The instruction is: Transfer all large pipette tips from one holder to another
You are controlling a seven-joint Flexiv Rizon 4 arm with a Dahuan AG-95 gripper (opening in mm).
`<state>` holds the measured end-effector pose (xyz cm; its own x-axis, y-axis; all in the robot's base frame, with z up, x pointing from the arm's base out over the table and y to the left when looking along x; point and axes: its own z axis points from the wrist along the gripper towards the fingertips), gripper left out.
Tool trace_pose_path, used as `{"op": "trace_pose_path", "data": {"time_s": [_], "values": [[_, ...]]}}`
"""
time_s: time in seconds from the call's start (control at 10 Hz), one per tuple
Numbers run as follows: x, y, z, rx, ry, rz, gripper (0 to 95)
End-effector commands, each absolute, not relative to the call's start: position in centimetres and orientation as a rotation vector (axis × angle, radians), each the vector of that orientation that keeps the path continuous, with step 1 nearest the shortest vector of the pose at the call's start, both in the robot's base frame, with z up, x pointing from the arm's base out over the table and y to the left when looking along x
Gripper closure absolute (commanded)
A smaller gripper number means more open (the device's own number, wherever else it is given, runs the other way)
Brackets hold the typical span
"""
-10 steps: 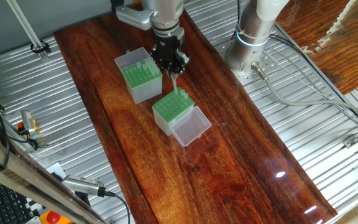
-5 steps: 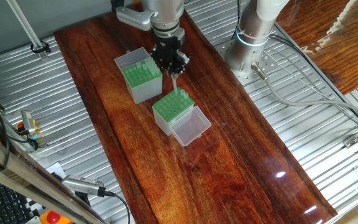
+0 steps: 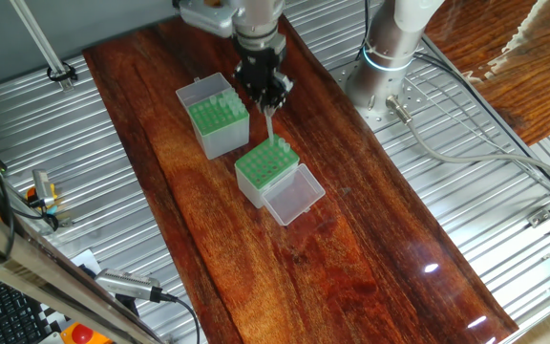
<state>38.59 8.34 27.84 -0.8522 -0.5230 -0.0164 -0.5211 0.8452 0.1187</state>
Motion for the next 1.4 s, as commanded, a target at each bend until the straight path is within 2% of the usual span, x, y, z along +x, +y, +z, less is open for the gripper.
{"op": "trace_pose_path", "data": {"time_s": [0.1,0.4,0.7,1.0,1.4], "values": [[38.4,8.2,28.9,0.854,-2.999,-0.183,95.0],[38.0,7.4,30.1,0.872,-2.992,-0.176,95.0],[38.0,7.4,30.1,0.951,-2.976,-0.191,95.0],[38.0,7.4,30.1,0.926,-2.968,-0.098,95.0],[38.4,6.8,30.0,0.972,-2.962,-0.088,95.0]]}}
